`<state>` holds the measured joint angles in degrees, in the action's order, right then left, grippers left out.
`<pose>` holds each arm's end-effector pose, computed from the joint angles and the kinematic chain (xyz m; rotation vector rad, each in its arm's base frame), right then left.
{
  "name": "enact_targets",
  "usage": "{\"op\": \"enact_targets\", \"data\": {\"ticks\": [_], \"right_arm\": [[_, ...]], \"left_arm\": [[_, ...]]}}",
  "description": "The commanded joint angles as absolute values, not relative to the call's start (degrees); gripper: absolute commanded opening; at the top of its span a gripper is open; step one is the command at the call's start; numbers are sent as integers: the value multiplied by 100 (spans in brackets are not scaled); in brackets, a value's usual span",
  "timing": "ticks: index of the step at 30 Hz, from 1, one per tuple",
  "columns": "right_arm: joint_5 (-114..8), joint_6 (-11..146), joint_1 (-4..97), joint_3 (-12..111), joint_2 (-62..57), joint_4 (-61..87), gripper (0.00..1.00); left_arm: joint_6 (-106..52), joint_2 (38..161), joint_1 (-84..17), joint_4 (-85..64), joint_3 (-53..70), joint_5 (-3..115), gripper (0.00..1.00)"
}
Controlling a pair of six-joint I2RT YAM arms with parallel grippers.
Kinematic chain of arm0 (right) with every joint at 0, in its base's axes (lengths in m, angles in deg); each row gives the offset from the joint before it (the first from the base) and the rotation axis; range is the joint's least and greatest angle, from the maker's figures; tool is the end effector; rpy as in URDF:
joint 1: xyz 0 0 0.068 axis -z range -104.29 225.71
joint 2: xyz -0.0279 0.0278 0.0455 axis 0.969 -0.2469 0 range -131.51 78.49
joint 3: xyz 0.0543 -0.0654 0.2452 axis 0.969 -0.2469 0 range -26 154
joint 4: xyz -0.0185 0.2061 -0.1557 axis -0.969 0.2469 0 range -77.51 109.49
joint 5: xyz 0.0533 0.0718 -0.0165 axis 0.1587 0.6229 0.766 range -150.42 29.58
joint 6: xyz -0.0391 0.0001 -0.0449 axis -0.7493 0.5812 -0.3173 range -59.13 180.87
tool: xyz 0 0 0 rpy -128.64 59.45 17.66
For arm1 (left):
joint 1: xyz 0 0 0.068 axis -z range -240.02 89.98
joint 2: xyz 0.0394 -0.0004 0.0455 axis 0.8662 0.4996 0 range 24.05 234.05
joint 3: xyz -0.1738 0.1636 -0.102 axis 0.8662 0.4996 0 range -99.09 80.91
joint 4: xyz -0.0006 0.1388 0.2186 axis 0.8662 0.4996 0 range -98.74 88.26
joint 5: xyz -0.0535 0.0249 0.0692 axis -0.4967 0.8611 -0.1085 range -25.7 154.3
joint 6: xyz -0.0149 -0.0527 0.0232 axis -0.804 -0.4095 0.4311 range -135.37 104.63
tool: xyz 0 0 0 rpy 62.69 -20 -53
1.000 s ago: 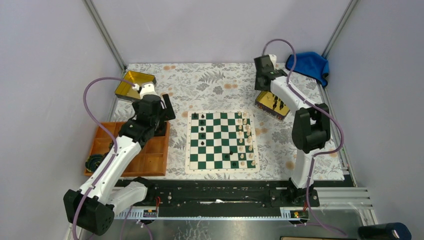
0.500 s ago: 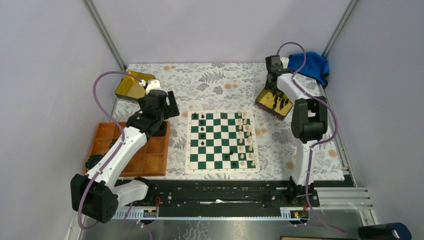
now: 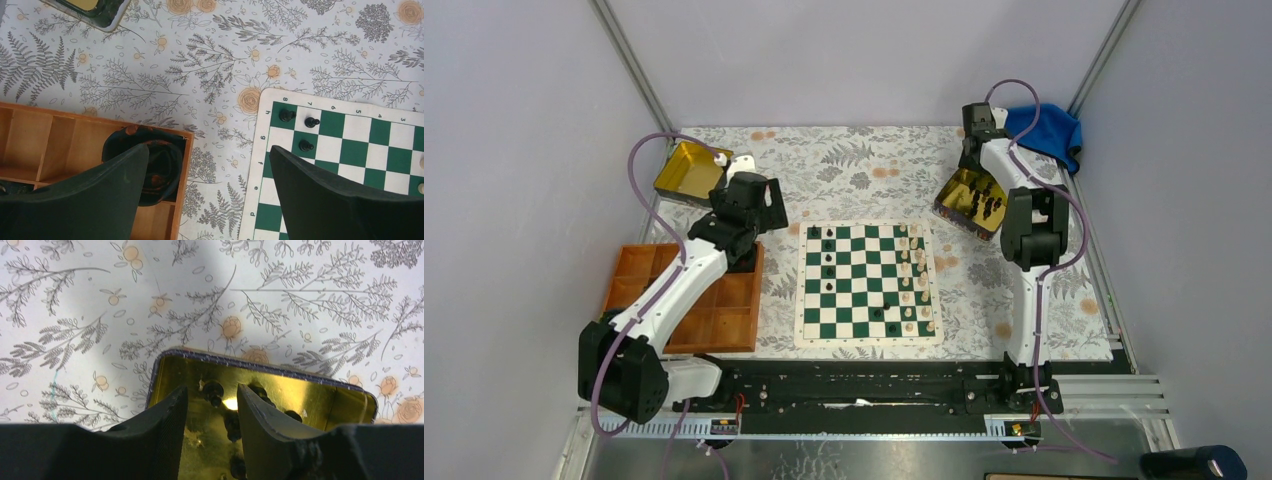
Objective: Set up the chess pieces on the board
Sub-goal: Pick up the chess piece from the storage box.
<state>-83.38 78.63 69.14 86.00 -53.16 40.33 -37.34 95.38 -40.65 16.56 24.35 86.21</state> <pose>0.5104 0.0416 0.1914 0.4095 2.2963 -0.2710 0.2668 -0.0765 0.2732 -0.2483 2.1969 0.0369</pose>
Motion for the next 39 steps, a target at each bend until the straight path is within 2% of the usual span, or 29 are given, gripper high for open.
{"op": "enact_targets", "data": {"ticks": [1,25,31,39], "right_arm": [[-8263,7827,6949,9087,-5515,4155,47],[-8121,7940,6945,8600,-5446,4145,43],[-8093,7958,6948,8462,-5381,4094,36],[-8142,7897,6944,8395,-5320,4053,17]], "left_arm": [[-3585,9690,-4104,1335,2189,8767,99],[-3593,9923,-4113,1232,2189,8669,99],[-3602,9920,-4113,1234,2194,8641,99],[-3635,9895,-4113,1245,2222,8600,99]]}}
